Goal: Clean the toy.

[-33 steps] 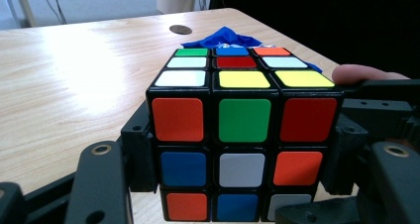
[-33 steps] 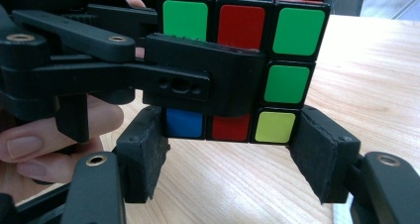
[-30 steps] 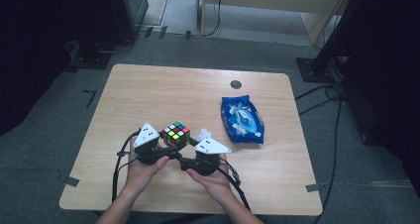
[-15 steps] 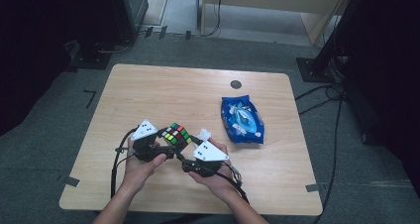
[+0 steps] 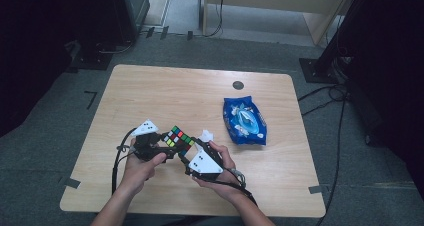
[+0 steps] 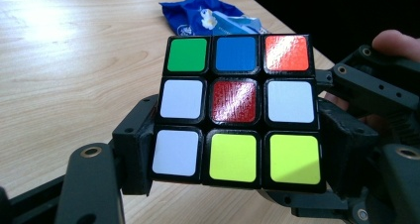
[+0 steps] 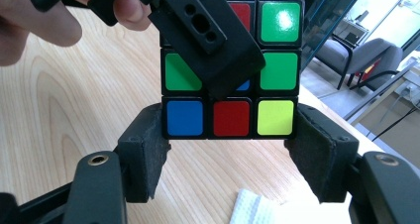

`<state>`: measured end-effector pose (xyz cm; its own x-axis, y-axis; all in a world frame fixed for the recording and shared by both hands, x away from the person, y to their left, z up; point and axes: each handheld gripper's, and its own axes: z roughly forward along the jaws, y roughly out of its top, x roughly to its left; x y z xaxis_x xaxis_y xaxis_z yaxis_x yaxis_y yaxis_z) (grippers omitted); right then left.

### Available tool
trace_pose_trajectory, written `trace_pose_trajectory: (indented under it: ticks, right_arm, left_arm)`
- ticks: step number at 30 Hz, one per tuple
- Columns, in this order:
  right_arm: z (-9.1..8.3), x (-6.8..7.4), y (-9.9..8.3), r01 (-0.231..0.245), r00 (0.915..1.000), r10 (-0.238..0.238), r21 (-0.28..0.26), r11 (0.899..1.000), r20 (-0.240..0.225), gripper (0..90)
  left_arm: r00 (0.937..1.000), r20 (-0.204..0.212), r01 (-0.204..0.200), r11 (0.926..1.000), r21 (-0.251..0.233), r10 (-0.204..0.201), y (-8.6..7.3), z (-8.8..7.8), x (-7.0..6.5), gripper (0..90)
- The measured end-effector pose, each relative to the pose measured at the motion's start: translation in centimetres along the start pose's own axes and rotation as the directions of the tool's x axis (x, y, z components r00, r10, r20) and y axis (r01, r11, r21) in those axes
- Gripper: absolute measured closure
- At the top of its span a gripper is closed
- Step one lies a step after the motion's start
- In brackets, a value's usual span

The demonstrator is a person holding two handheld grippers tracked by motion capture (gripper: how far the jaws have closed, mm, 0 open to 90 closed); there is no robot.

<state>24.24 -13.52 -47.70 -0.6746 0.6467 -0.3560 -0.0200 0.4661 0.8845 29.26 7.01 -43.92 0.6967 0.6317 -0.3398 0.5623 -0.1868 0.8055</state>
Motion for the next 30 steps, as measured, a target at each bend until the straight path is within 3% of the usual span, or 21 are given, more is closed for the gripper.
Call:
trace_pose_trajectory:
  ticks: [2,4,7,10,14,17,21,23,26,28,30]
  right_arm:
    - [0.2,-0.1,-0.2,-0.022,0.9997,0.022,0.014,1.0,-0.008,34.5]
    - [0.3,-0.4,-0.4,-0.075,0.9967,0.075,0.007,0.997,-0.032,34.3]
    - [0.3,-0.7,-0.4,-0.122,0.9917,0.122,0.009,0.993,-0.042,29.4]
    - [0.2,-1.4,-0.7,-0.162,0.9848,0.163,0.017,0.987,-0.06,27.6]
    - [0.0,-2.5,-1.2,-0.212,0.9748,0.214,0.034,0.977,-0.063,34.3]
    - [-0.1,-3.9,-1.6,-0.284,0.9584,0.285,0.059,0.957,-0.013,37.2]
    - [-0.5,-6.0,-2.3,-0.391,0.9203,0.389,0.08,0.917,0.042,40.1]
    - [-0.7,-7.0,-2.7,-0.418,0.9083,0.415,0.093,0.904,0.051,42.1]
    - [-0.9,-7.9,-3.4,-0.416,0.909,0.41,0.119,0.901,0.078,45.1]
    - [-0.9,-8.5,-4.1,-0.426,0.9044,0.416,0.152,0.892,0.093,46.8]
    - [-0.7,-8.7,-4.7,-0.437,0.899,0.433,0.192,0.878,0.068,49.9]
  left_arm:
    - [0.9998,-0.006,-0.017,0.9997,-0.016,0.016,0.0,-0.2,-0.2,33.6]
    - [0.9993,-0.018,-0.032,0.9992,-0.023,0.032,0.0,-0.2,-0.3,34.0]
    - [0.9992,-0.027,-0.031,0.9985,-0.046,0.03,0.0,-0.4,-0.2,34.1]
    - [0.9989,-0.043,-0.023,0.9948,-0.1,0.018,0.1,-1.1,0.2,34.1]
    - [0.9985,-0.05,-0.029,0.99,-0.138,0.023,0.2,-2.0,0.6,34.1]
    - [0.9972,-0.064,-0.049,0.986,-0.159,0.039,0.1,-2.3,0.7,34.1]
    - [0.992,-0.101,-0.093,0.9786,-0.184,0.075,-0.1,-2.4,0.6,34.1]
    - [0.989,-0.118,-0.112,0.9738,-0.198,0.089,-0.2,-2.4,0.5,34.1]
    - [0.9858,-0.131,-0.131,0.9677,-0.215,0.105,-0.4,-2.5,0.5,34.1]
    - [0.9835,-0.136,-0.147,0.9641,-0.221,0.119,-0.5,-2.5,0.5,34.1]
    - [0.9811,-0.142,-0.161,0.9618,-0.222,0.131,-0.6,-2.5,0.5,34.1]
